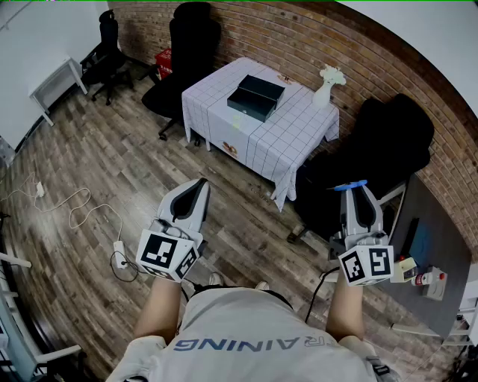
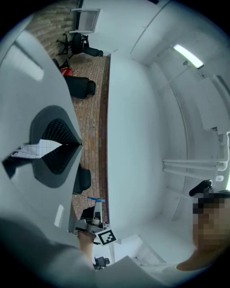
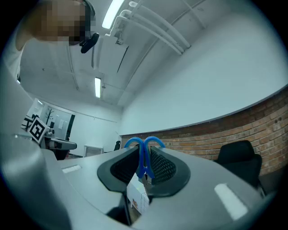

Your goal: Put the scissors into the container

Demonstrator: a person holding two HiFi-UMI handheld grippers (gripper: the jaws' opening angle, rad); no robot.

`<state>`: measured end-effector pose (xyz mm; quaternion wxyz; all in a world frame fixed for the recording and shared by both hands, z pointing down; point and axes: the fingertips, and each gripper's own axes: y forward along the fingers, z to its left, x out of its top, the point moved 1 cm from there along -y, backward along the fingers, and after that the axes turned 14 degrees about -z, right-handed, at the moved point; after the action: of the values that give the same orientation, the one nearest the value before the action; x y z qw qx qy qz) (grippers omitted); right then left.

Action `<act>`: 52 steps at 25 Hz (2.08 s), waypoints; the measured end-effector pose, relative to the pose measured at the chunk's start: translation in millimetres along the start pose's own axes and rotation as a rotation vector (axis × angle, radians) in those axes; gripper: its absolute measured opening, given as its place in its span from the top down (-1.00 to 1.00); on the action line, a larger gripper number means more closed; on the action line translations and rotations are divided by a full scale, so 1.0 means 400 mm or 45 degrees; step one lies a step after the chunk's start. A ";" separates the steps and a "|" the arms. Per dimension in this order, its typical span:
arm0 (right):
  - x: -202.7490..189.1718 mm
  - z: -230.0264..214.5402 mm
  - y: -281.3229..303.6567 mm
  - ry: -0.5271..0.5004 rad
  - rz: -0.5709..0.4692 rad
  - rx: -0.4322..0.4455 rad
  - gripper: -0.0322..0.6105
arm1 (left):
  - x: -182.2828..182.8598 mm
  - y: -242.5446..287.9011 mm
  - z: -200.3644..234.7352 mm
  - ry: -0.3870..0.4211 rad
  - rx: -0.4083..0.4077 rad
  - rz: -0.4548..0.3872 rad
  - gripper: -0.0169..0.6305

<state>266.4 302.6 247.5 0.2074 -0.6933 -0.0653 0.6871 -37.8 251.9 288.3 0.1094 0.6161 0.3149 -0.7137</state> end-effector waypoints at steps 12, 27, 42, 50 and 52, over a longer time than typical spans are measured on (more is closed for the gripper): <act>-0.004 0.023 -0.042 -0.019 0.051 0.079 0.59 | -0.013 -0.027 -0.058 -0.027 -0.020 0.015 0.95; -0.045 0.140 0.028 -0.033 0.077 0.094 0.60 | -0.040 -0.096 0.086 -0.086 -0.013 0.041 0.95; -0.162 0.182 0.242 -0.045 0.106 0.112 0.59 | -0.115 -0.057 0.295 -0.133 0.065 0.063 0.95; -0.245 0.046 0.427 0.011 0.099 0.111 0.60 | -0.159 0.177 0.345 -0.096 0.049 0.075 0.95; -0.266 -0.001 0.472 0.026 0.107 0.094 0.59 | -0.168 0.241 0.350 -0.095 0.048 0.074 0.95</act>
<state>225.0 91.7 274.8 0.2045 -0.6943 -0.0088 0.6900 -84.1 79.6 327.8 0.1302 0.5999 0.2792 -0.7384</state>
